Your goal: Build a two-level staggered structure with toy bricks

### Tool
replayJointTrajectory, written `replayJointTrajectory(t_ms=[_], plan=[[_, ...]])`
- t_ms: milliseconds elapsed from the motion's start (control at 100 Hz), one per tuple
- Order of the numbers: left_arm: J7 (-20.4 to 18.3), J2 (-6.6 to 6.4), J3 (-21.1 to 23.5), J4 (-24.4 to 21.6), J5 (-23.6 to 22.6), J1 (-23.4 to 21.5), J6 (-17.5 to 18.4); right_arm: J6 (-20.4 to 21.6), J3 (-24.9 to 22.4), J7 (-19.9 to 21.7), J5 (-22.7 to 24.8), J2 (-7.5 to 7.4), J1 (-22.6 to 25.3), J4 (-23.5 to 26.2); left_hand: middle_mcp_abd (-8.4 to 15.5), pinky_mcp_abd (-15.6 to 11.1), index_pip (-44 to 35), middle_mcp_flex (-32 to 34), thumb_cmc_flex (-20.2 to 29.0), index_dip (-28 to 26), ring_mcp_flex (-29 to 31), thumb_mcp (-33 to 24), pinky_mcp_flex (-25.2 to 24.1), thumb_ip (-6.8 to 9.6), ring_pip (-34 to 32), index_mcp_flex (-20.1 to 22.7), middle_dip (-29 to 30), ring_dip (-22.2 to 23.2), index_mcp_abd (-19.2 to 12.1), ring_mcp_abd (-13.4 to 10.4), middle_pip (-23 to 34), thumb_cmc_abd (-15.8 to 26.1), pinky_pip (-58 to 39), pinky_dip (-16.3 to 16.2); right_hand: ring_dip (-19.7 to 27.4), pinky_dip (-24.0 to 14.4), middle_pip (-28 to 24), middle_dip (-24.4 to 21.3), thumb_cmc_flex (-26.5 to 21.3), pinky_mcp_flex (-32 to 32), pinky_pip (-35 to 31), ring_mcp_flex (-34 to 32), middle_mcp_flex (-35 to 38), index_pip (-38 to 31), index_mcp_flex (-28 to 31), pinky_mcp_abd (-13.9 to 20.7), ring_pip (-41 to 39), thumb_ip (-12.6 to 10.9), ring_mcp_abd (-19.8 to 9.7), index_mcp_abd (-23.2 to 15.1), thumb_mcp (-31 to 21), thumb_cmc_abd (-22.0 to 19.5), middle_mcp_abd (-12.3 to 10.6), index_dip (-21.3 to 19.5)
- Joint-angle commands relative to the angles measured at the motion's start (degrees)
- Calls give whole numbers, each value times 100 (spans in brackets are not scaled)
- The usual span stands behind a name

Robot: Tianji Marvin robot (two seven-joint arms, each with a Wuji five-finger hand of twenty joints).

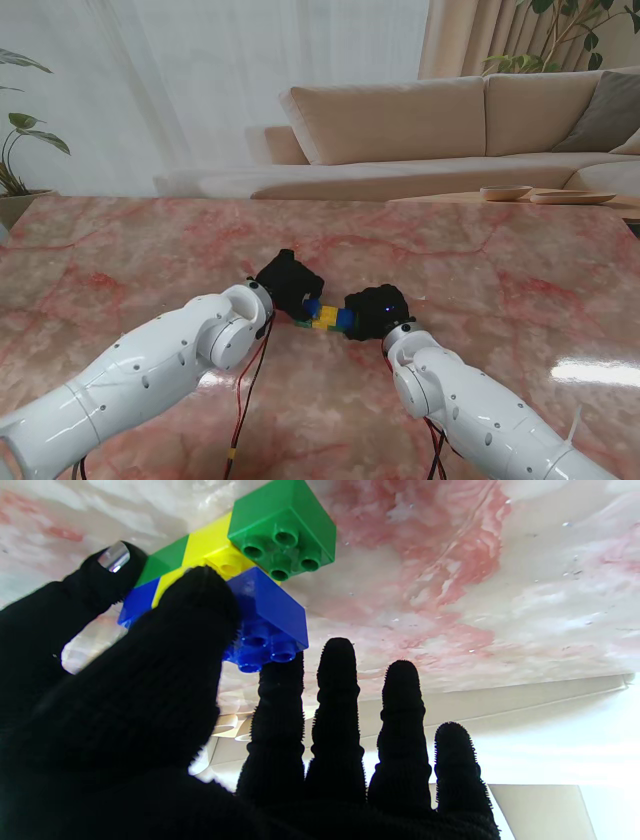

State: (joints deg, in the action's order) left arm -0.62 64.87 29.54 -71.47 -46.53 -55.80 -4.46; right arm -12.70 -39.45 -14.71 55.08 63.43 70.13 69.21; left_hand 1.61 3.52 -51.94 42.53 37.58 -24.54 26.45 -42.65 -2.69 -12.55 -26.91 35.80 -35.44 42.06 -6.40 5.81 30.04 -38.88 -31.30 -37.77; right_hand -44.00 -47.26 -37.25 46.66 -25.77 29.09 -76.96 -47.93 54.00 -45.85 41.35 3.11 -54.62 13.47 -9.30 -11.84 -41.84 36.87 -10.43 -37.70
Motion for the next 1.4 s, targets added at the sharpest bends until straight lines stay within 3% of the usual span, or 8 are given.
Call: replayJointTrajectory(t_ms=[0,1090,1390], plan=[[-15,10,-29,59,-21,28,-18,-6,10,98,-22,0,51,-63,-15,110,-356,149,11,-295,106,-109,-93,-14,170,509,-66,81,-355,156,-12,247,8,30,-104,-39,9,90,-263,-64,-82,-146,92,-436,208,-48,-30,55,-33,-638,-548,-152,-95,-17],[0,207,-610,533,293,422,6,0,-19,120,-14,-5,69,-24,-25,87,-254,30,-63,-304,37,-30,-109,-31,192,383,-65,84,-291,152,-46,221,123,-3,-108,-40,5,95,-258,-64,-81,-145,101,-436,213,-48,-29,58,-29,-637,-555,-146,-92,-18],[-100,166,-615,491,267,444,88,-4,-31,118,-13,-5,77,-18,-18,76,154,-162,-560,-574,-94,-476,-128,-28,260,169,-30,61,-34,137,-111,120,365,-75,-108,-41,4,99,-268,-65,-81,-142,102,-438,212,-48,-28,56,-28,-626,-560,-137,-91,-20]])
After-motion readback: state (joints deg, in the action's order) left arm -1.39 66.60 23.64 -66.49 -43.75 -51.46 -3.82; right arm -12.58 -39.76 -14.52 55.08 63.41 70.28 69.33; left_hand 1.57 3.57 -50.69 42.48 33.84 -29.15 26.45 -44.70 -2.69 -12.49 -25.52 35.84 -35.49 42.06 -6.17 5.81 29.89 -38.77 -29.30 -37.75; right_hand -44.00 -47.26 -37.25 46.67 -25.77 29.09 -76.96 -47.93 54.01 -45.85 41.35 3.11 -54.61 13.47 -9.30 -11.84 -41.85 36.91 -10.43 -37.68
